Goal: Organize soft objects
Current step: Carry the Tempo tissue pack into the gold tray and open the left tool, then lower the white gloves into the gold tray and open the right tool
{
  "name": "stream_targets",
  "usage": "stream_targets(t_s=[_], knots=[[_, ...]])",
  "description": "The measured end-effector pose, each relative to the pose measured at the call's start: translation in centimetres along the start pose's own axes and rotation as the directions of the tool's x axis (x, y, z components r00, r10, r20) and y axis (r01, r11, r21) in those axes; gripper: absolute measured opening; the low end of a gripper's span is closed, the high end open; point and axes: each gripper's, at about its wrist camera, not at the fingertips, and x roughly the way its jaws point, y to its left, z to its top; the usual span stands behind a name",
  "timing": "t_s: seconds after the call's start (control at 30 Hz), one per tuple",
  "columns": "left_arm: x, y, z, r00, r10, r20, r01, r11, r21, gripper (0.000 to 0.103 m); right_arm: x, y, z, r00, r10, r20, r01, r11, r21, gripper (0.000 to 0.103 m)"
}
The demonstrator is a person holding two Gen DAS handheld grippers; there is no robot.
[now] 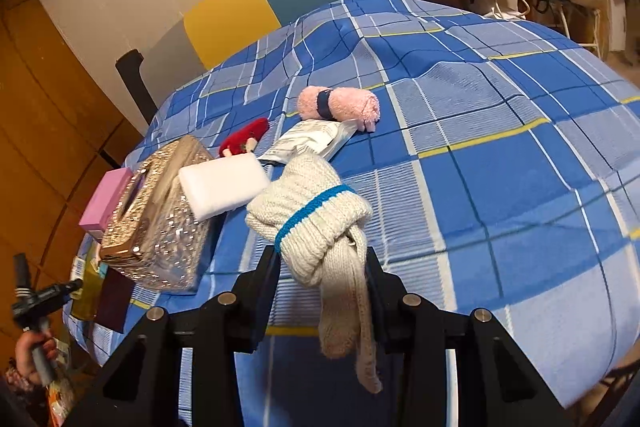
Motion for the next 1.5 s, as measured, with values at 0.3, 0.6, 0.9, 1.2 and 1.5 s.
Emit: stream_targets(t_s=[0.3,0.6,0.9,1.2,1.5], knots=[[4.0,4.3,1.3,0.989,0.113,-0.097,-0.111,0.994,0.022,0.053,-2.3,3.7,-0.9,0.999,0.02,0.032,-0.02,1.0,-0.015,0.041],[-0.6,5.3,-0.3,0.984,0.156,0.081,-0.152,0.987,-0.052,0.06,-4.0,8.2,-1.3,0.995,0.071,0.064,-0.068,0.996,-0.056,0.041],[-4.4,5.0,-5.7,0.976,-0.043,0.215,0.083,0.979,-0.184,0.06,-3.3,16.9,-1.4,0.973,0.232,0.011,-0.227,0.958,-0.175,0.041],[-6.8,3.6,-7.7,0.953,-0.07,0.295,0.123,0.979,-0.164,0.06,0.5,26.1,-3.0,0.941,0.317,-0.114,-0.337,0.9,-0.277,0.041],[-8.5,4.2,-8.6,0.946,-0.023,0.324,0.082,0.982,-0.172,0.06,8.6,35.9,-6.4,0.884,0.328,-0.332,-0.436,0.835,-0.336,0.041]])
